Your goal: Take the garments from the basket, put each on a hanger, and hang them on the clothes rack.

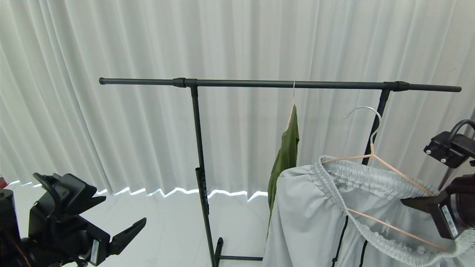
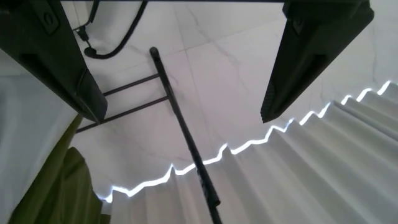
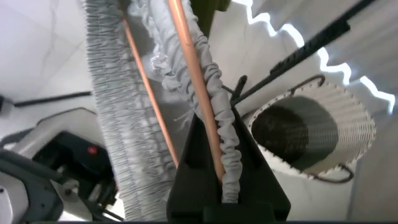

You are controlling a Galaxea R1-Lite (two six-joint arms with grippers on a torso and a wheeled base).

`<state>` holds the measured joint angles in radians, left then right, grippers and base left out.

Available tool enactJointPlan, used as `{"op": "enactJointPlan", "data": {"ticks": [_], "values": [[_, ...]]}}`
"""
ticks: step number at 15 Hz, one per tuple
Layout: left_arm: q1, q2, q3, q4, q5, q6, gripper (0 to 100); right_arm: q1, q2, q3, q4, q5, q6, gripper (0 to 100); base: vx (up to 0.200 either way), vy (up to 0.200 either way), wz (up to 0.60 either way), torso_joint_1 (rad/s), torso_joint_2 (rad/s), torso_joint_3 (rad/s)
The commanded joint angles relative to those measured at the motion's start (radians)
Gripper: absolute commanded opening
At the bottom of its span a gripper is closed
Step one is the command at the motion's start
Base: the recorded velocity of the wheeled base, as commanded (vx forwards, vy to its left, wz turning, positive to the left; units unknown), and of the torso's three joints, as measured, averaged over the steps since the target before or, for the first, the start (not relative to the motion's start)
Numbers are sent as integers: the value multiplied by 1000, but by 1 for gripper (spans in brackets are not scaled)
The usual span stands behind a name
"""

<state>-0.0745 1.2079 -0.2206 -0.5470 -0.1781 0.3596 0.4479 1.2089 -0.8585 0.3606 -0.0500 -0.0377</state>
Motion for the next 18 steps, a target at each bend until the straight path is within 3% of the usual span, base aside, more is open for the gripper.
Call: {"op": "enactJointPlan", "data": {"ticks": [1, 10, 18], "values": [[15, -4, 3, -1, 0, -1, 100, -29, -3, -1, 0, -14, 13, 0, 0, 0, 0, 0, 0, 0], [10, -18, 1, 1, 0, 2, 100, -87, -3, 7, 0, -27, 13, 0, 0, -178, 0, 3, 5, 1], [9, -18, 21, -1, -1, 59, 100, -121, -26, -1, -12, -37, 13, 0, 0, 0, 0, 0, 0, 0]]}}
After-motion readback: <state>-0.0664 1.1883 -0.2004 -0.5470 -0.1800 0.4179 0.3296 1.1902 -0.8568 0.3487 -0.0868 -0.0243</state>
